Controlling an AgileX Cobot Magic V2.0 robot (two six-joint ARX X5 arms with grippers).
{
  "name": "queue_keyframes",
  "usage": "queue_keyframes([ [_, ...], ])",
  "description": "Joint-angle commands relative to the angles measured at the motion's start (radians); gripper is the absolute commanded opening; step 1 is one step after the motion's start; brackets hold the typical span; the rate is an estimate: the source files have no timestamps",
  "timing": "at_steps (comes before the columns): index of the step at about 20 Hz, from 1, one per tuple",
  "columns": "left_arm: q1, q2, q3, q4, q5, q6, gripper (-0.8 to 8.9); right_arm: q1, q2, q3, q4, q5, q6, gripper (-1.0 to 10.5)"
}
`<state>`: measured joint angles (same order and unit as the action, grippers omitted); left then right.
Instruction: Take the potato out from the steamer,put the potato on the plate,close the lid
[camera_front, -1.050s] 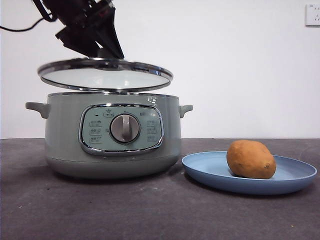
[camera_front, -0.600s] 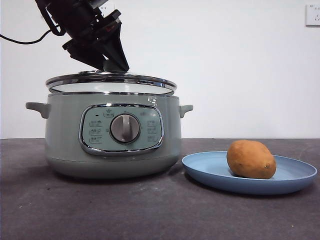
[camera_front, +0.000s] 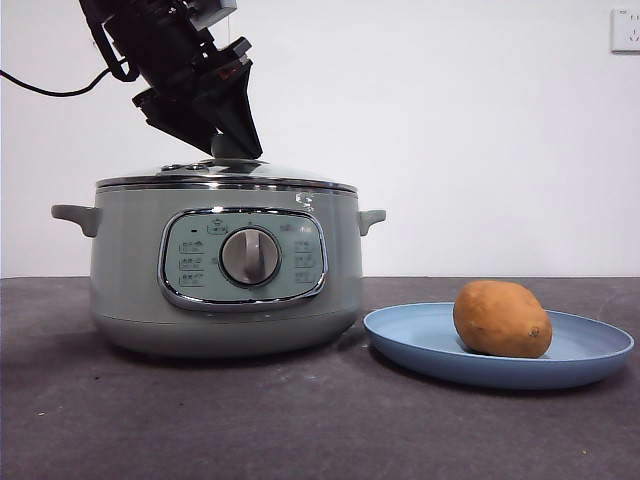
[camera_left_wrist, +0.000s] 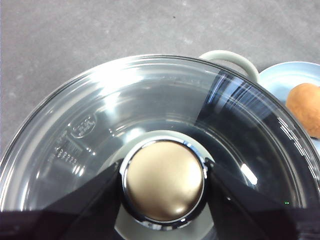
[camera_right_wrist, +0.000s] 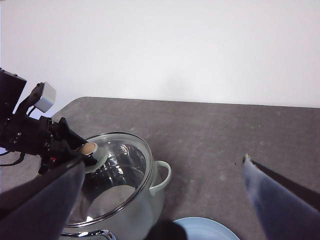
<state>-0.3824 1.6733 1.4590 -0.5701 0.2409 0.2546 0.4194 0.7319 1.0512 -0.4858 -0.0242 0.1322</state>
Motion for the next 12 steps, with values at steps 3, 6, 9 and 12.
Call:
queue_keyframes([
  [3,0.002,0.013,0.006,-0.018,-0.005,-0.022,5.31,0.001,0.001,0.002,-0.02,-0.003,0.009,5.7],
  [6,0.002,0.012,0.008,-0.017,-0.005,-0.023,5.75,0.001,0.001,0.002,-0.056,-0.003,0.009,5.7],
  [9,0.002,0.008,0.036,-0.035,-0.006,-0.026,5.75,0.001,0.001,0.002,-0.093,-0.005,0.009,5.7],
  [12,0.002,-0.025,0.088,-0.103,-0.005,-0.048,5.75,0.001,0.004,0.002,-0.128,-0.067,0.009,5.7],
])
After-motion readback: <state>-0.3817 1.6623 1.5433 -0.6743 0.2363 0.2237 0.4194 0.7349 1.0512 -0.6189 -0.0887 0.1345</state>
